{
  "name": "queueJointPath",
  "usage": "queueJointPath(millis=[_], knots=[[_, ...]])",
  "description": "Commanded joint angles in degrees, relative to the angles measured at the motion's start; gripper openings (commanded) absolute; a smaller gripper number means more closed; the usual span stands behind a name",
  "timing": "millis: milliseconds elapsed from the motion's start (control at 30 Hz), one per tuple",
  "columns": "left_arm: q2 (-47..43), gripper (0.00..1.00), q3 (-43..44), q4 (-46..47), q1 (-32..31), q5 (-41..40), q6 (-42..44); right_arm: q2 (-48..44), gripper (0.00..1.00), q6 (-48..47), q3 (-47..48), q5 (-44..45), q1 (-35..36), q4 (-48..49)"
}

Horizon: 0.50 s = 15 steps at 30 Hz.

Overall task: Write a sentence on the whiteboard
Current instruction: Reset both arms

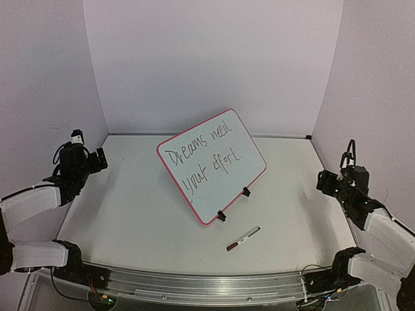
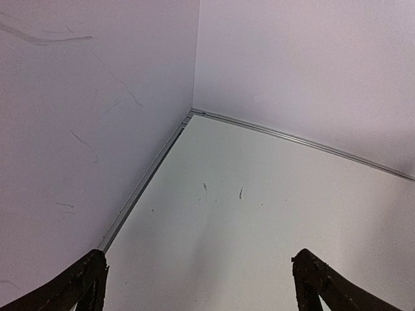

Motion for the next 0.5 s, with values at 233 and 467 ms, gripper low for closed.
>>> queueJointPath(millis=[233, 467], knots=[[0.3, 1.0, -12.0, 16.7, 0.2, -3.3, 1.9, -5.0, 0.85, -2.3, -8.8, 8.3, -0.1, 11.9], [0.6, 1.0, -12.5, 17.3, 0.1, -4.0, 1.4, -5.4, 0.85, -2.2, -9.1, 8.6, -0.2, 11.9]])
